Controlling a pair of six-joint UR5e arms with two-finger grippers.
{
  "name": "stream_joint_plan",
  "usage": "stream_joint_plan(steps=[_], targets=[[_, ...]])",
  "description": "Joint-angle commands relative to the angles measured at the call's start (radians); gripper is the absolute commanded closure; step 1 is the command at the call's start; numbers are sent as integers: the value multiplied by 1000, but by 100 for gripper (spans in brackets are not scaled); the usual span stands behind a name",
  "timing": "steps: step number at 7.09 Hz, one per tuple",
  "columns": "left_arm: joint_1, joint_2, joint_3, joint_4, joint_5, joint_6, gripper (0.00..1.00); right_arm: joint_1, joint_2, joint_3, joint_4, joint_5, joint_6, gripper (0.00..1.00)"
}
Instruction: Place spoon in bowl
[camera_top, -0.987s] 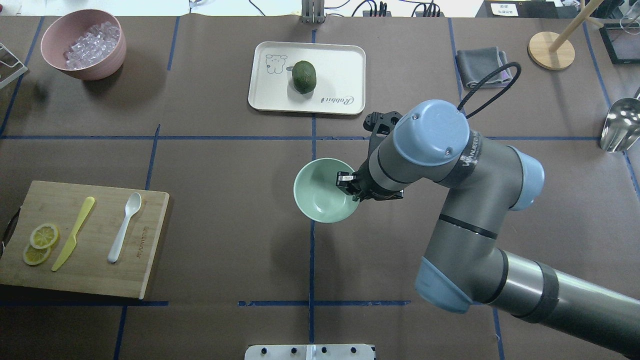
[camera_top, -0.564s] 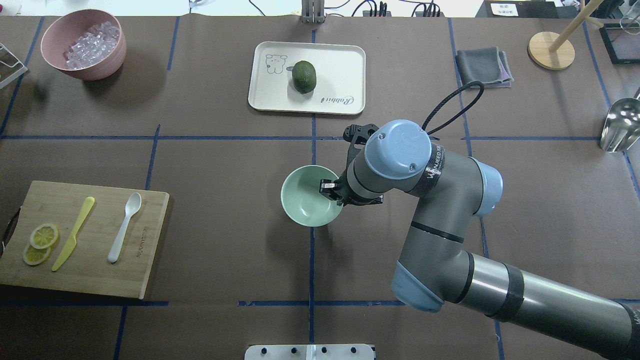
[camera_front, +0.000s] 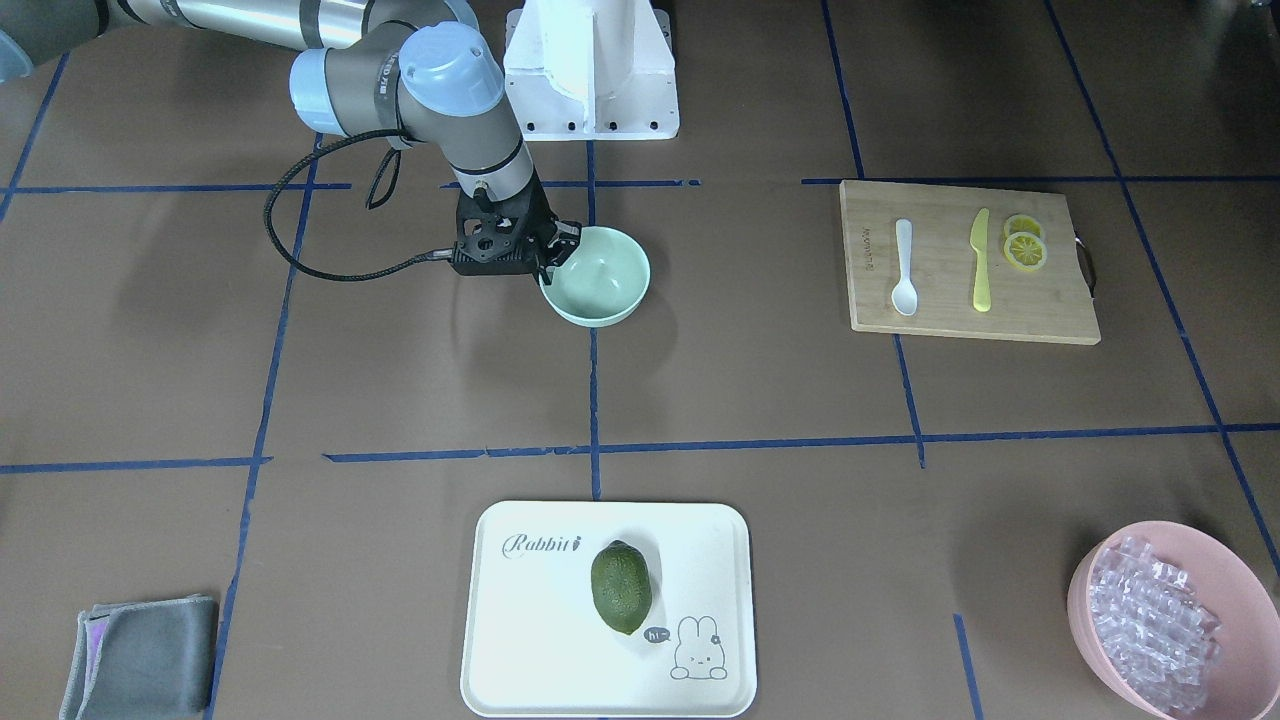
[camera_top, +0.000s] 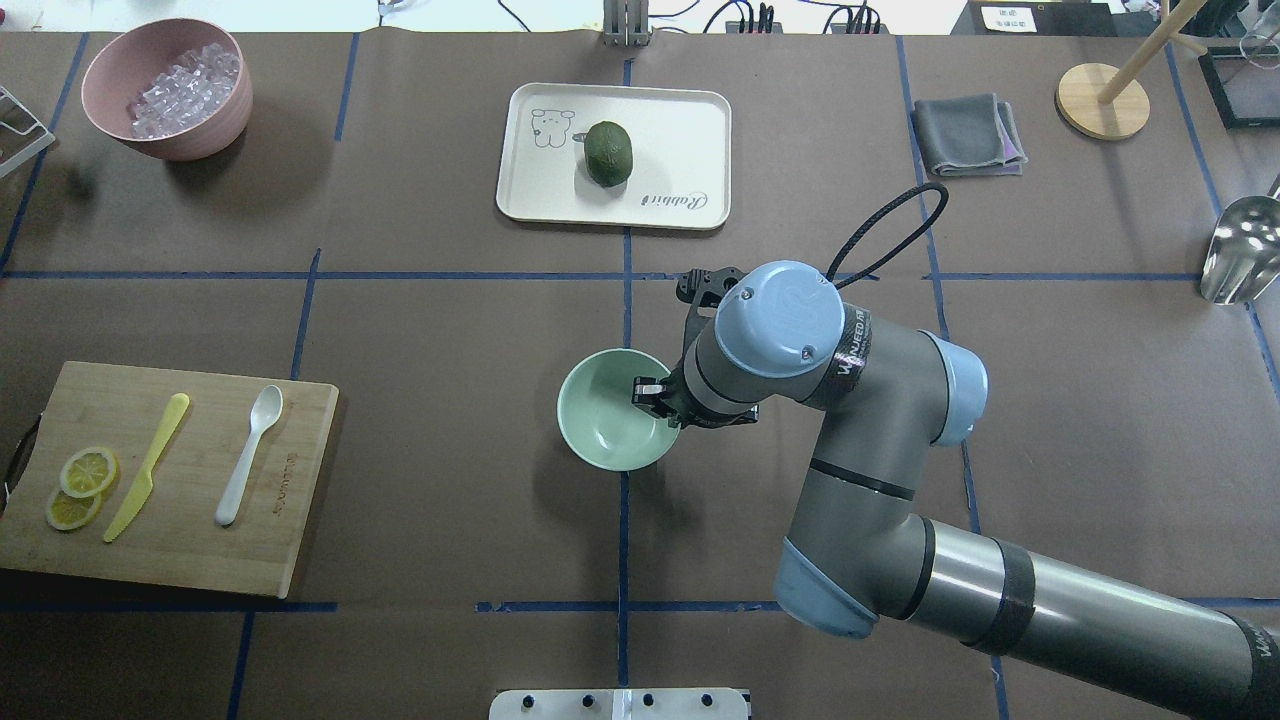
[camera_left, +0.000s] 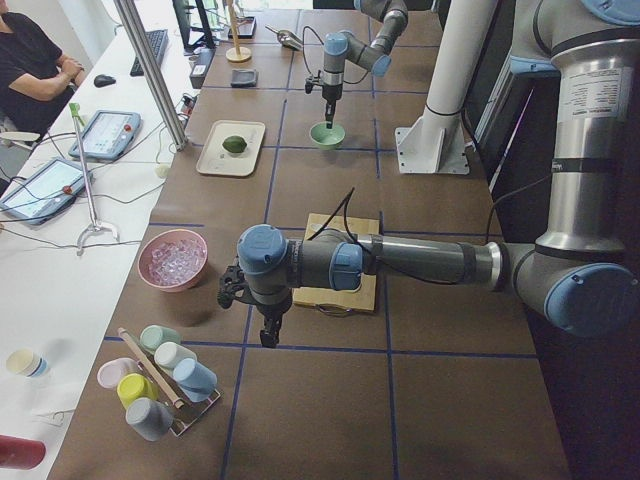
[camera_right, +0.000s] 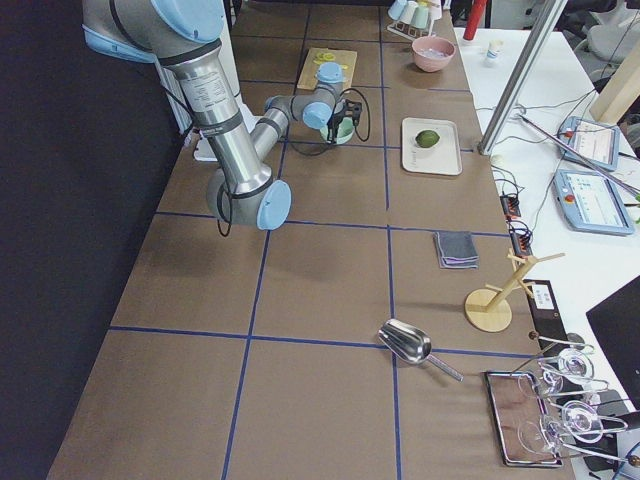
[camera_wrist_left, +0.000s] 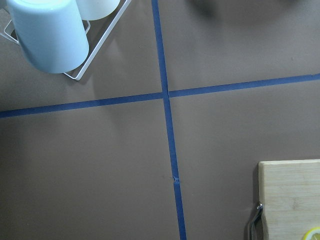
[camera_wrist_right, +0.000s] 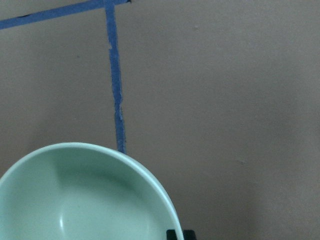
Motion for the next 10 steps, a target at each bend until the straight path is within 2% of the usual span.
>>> stream_joint_plan(steps=[1,2,4,7,9,10], targets=[[0,0,1,0,0,0,0,-4,2,0,3,1,-1,58],[0,0,1,0,0,1,0,-5,2,3,3,1,-8,1],[0,0,1,0,0,0,0,-4,0,6,58,6,4,0],[0,-5,-11,-2,0,1,0,-2,0,20,59,6,4,0],[9,-7,-119,5,2,-2,0,16,0,52,59,6,4,0],[18,-4,-190,14,0,-67,0,19,0,56,59,7,4,0]])
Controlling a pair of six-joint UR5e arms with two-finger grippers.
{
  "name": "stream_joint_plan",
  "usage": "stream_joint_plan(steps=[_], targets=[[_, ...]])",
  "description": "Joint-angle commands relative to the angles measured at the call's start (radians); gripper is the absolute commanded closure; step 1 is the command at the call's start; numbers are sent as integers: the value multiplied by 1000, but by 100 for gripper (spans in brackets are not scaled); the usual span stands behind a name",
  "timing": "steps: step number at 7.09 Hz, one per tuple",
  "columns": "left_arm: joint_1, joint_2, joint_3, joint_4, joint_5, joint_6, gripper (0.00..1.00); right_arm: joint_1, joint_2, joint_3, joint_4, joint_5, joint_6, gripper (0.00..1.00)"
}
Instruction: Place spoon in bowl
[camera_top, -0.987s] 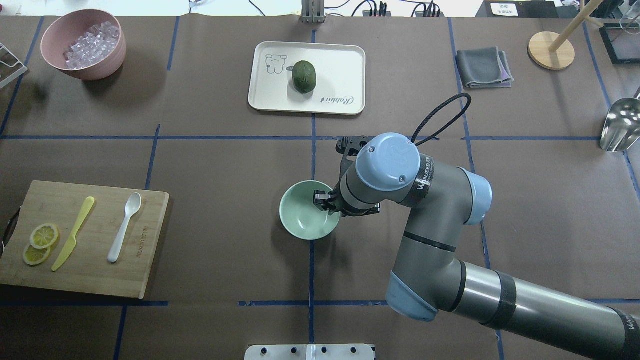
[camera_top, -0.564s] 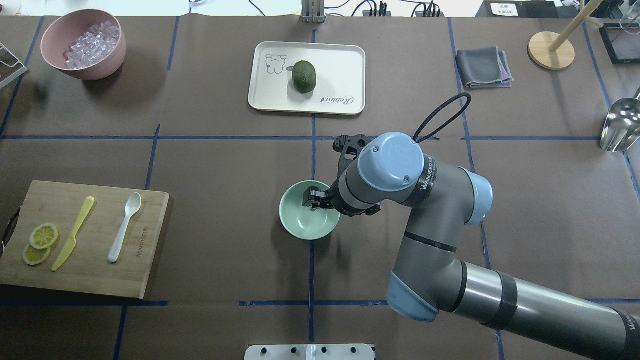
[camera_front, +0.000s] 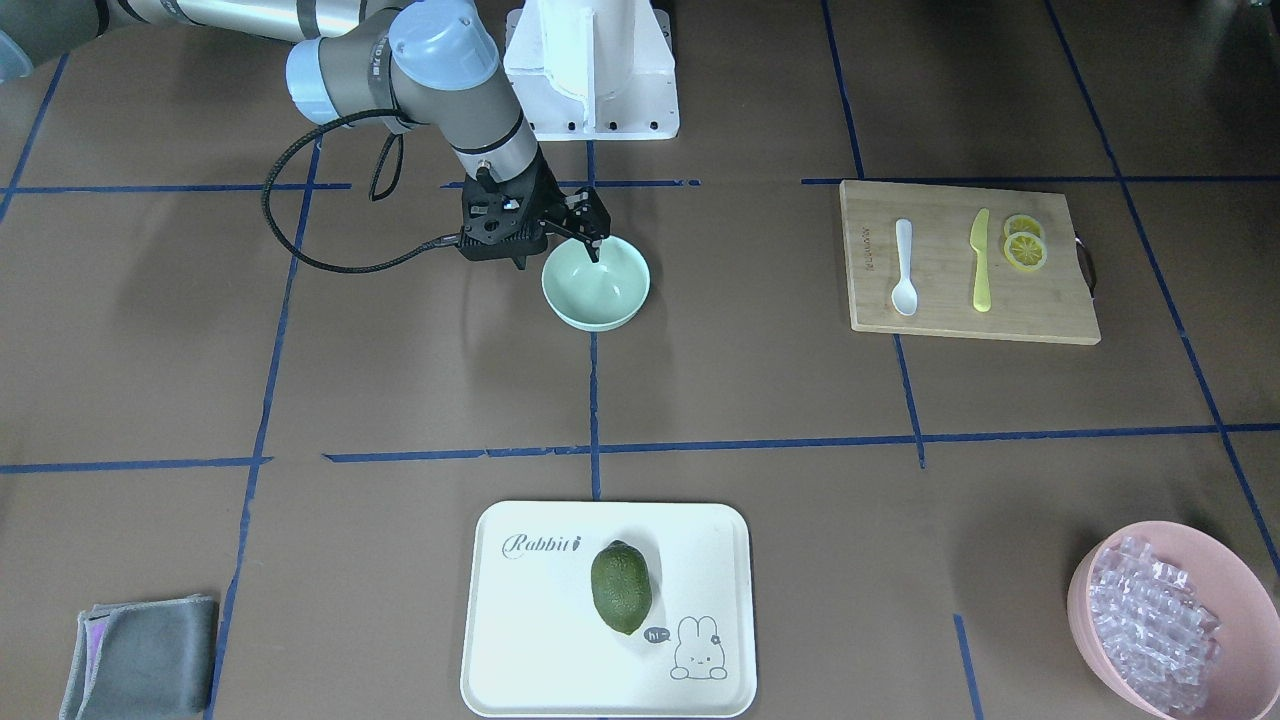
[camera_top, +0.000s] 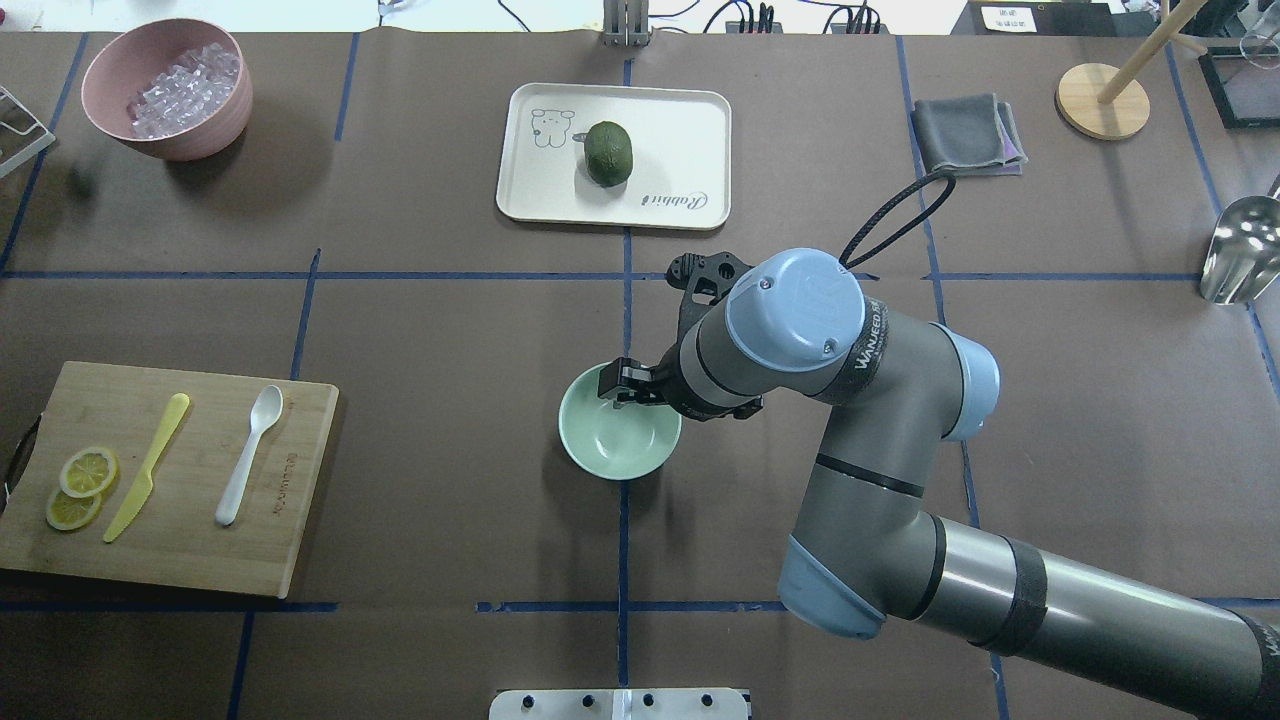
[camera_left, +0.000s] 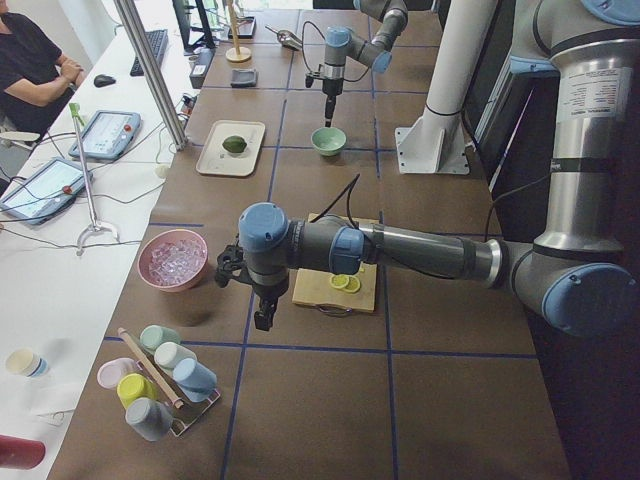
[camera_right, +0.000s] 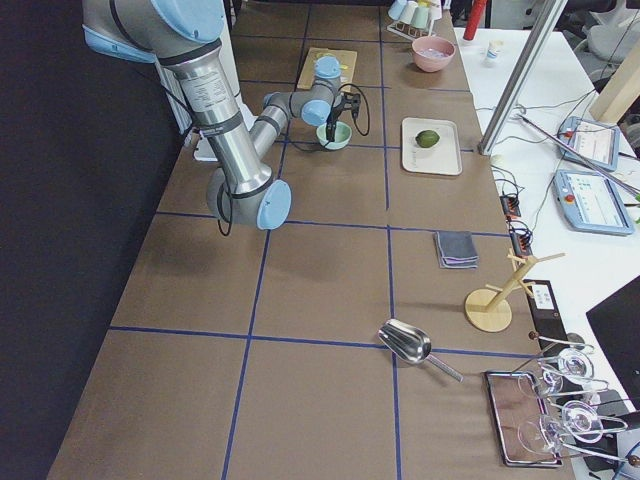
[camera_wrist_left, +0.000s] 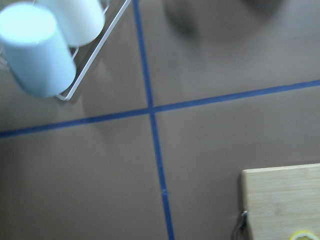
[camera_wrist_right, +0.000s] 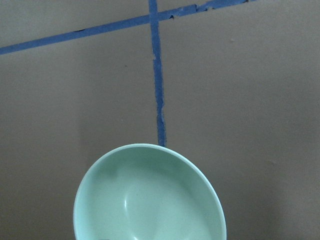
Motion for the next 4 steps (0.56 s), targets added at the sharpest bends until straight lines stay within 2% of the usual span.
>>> stream_joint_plan(steps=[1,3,4], targets=[[80,11,-159,11,-5,-151,0,10,0,16,-4,4,0,0],[250,31,-290,9,0,-382,0,56,-5,32,-32,4,0,0],[330,31,-319,-3,3,-522,0,97,-8,74,-122,21,-3,0]])
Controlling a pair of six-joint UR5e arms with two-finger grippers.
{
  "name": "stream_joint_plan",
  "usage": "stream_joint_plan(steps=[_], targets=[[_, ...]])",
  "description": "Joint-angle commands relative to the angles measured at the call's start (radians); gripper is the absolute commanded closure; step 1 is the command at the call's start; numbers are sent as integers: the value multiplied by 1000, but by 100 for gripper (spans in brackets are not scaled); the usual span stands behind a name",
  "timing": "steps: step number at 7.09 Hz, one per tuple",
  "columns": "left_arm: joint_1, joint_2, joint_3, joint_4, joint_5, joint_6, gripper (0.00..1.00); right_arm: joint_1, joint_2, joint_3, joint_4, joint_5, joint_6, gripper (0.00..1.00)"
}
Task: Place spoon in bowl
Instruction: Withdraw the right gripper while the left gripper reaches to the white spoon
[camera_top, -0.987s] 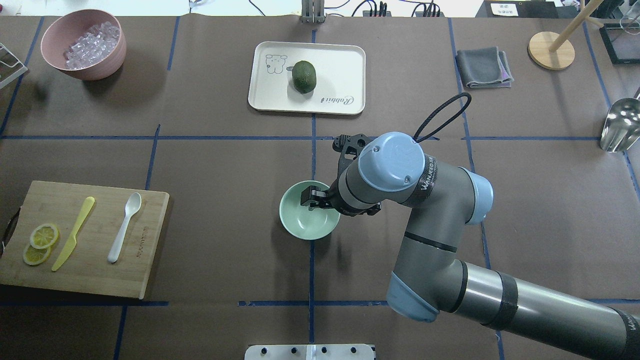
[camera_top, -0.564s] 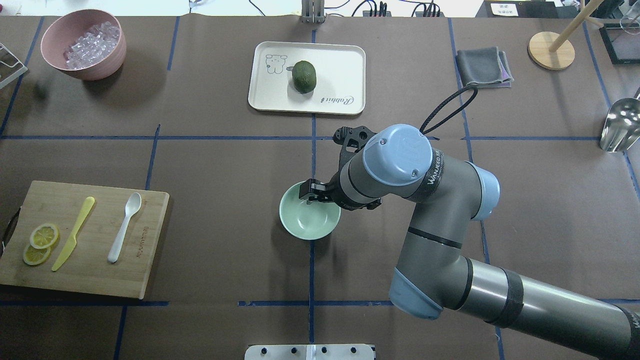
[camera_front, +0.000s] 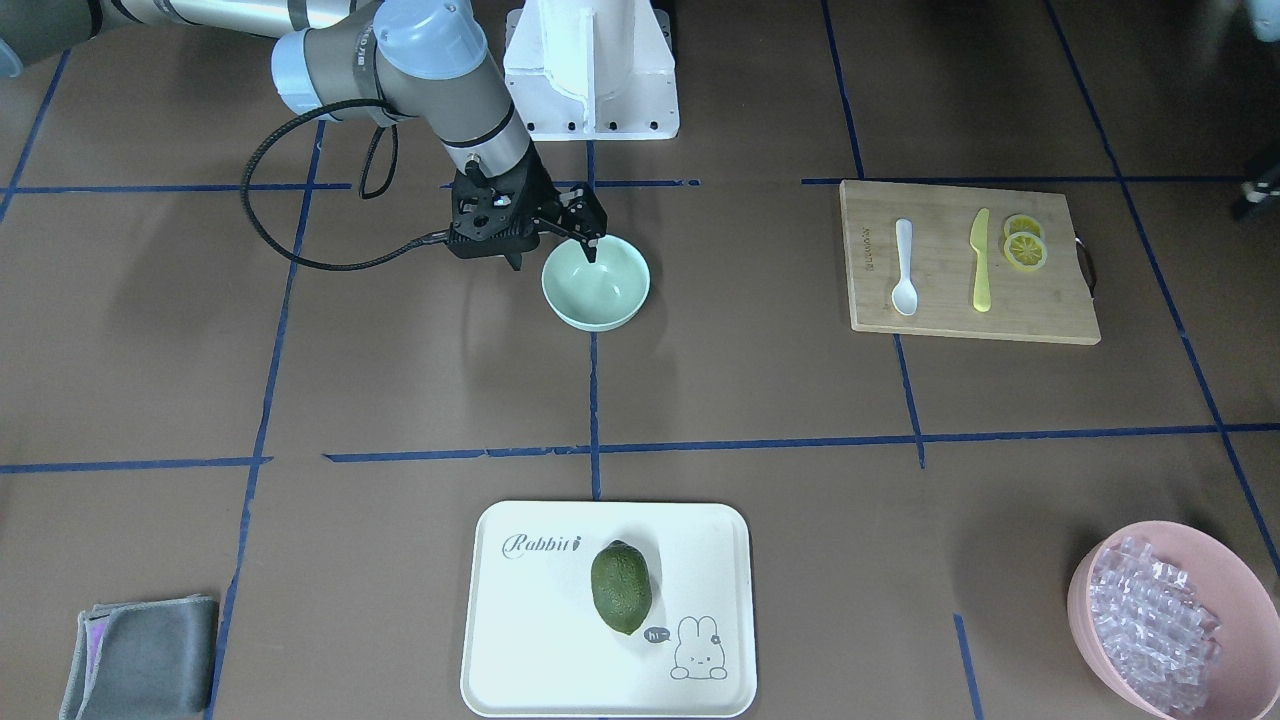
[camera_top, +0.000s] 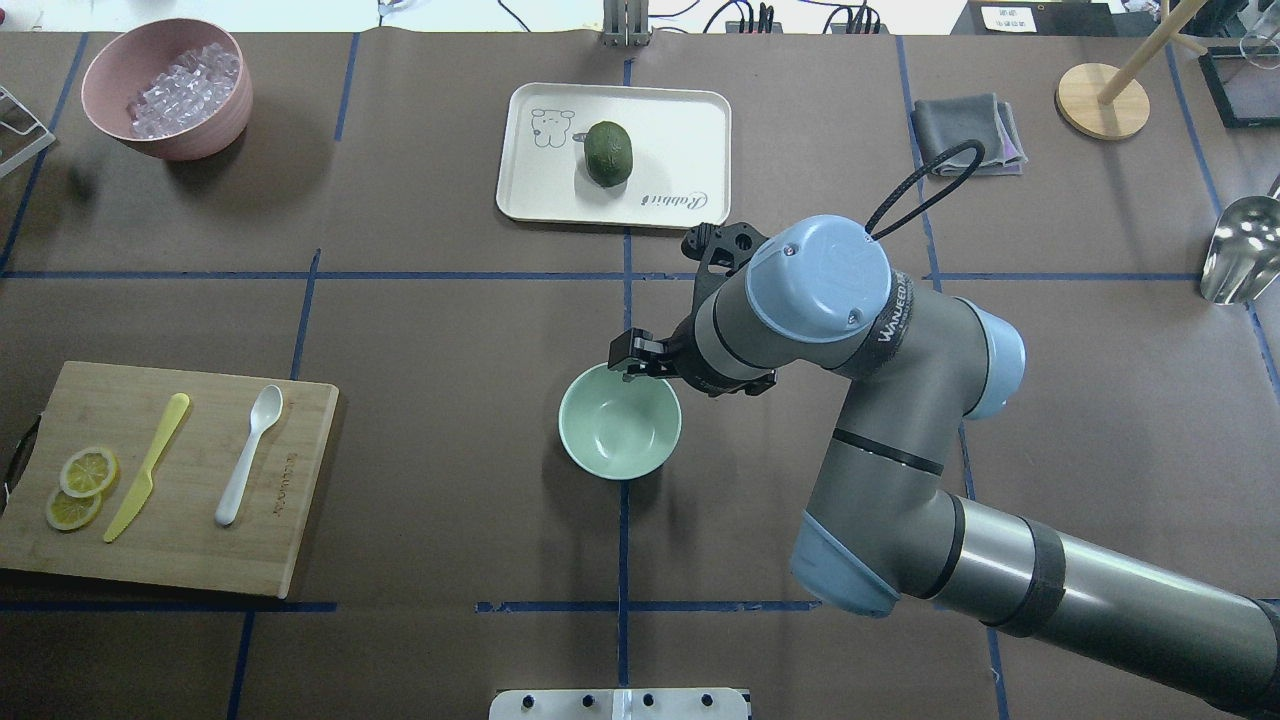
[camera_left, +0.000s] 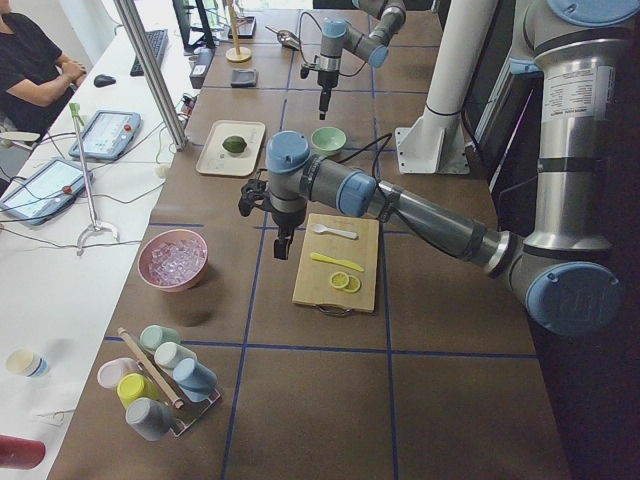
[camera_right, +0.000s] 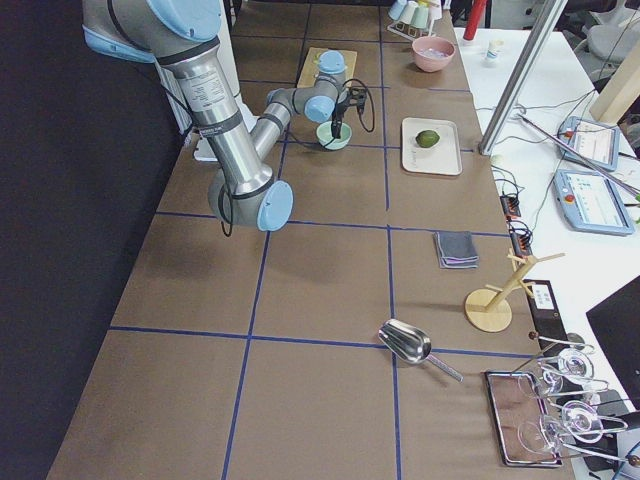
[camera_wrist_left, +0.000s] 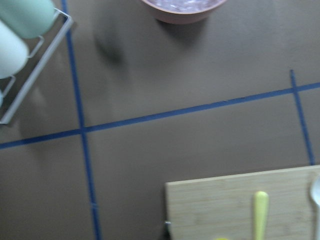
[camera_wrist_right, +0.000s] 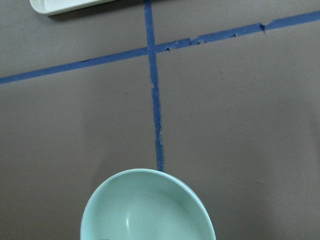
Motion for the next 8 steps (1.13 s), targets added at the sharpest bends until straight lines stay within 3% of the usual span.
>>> stream_joint_plan(steps=[1,3,5,6,8], targets=[[175,2,-87,-14,25,-307,0,96,-8,65,-148,64,-15,0],[355,25,-114,-121,167,-544,0,239,-17,91,-273,182,-171,0],[571,47,-89,-299,375,-798,0,308,-84,157,-377,199,-367,0],[645,24,-68,-313,434,-837,0,357,-129,161,-388,208,-510,0],[682,-56,57,-329,465,-838,0,469,-212,168,-388,318,-657,0]])
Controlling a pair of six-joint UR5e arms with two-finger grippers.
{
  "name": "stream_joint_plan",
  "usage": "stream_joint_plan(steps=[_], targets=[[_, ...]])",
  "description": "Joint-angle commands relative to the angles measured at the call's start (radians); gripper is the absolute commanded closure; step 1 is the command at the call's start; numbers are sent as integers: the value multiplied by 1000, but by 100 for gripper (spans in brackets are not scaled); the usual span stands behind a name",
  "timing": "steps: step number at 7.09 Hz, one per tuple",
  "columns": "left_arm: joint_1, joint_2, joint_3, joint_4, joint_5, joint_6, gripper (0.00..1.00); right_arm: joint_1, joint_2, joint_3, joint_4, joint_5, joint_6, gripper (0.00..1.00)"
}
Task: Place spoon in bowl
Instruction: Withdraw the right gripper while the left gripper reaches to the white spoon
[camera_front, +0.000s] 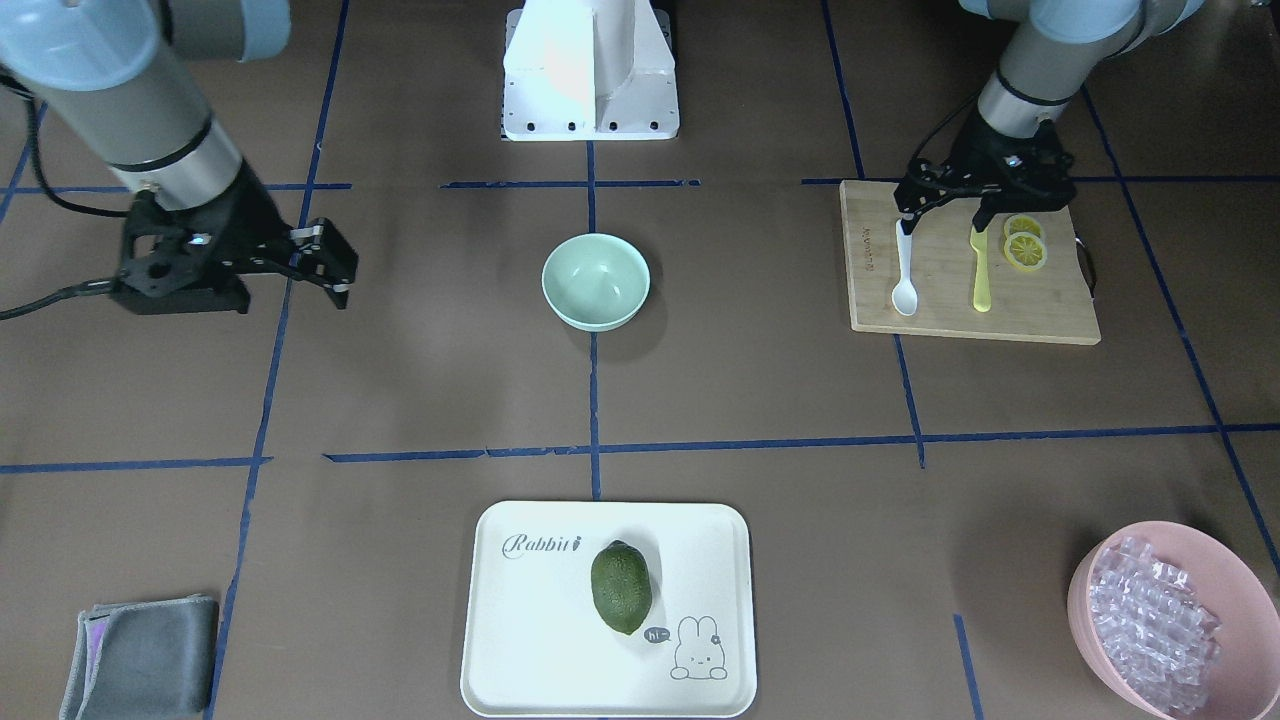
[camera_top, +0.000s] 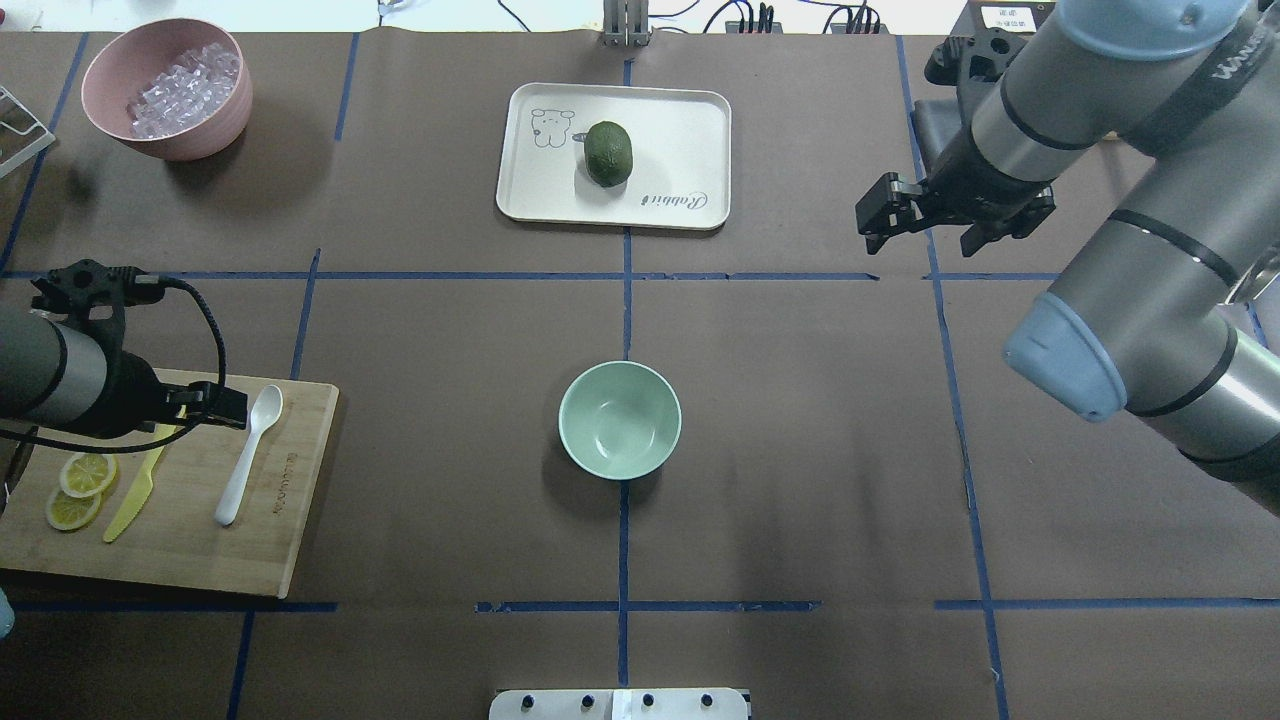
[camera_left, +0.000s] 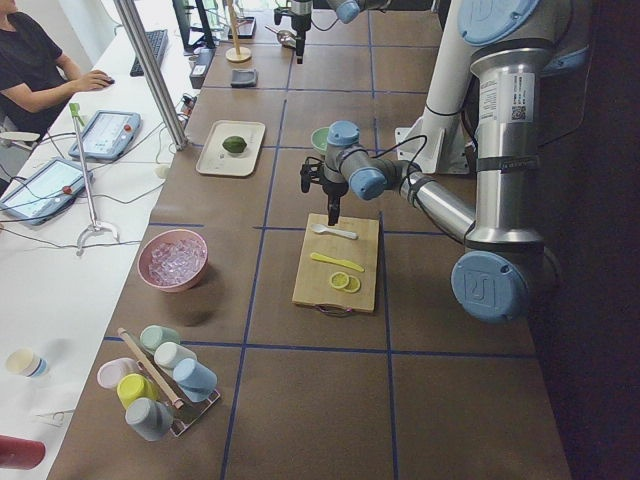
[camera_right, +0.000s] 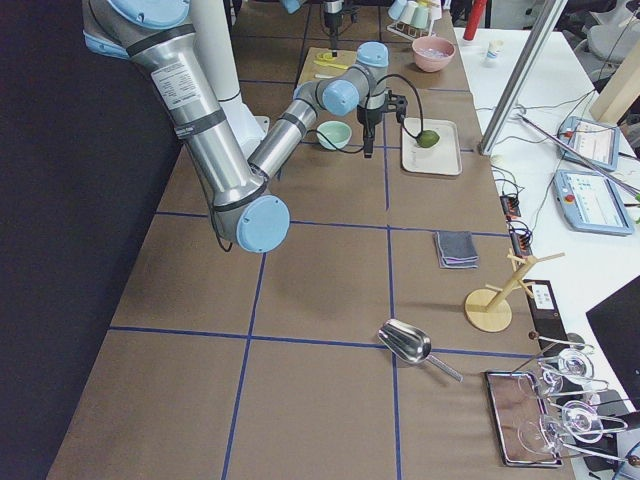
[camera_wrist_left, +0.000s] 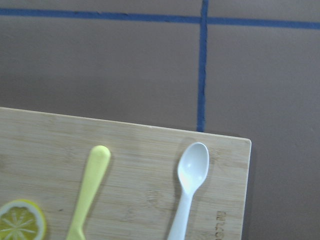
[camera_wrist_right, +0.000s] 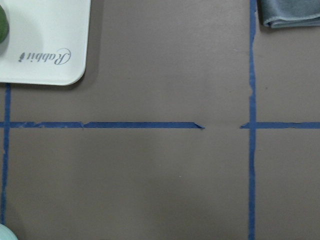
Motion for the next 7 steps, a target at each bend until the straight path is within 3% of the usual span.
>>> stream_joint_plan(steps=[1,2,7], targets=[[48,-49,132,-73,34,-10,0,89,-77,7,0,63,-141,0],[49,-54,173,-129,33,-16,0,99,-79,5,0,62,-149,0],[66,-48,188,-133,28,-16,3,109,-71,8,0,74,-137,0]])
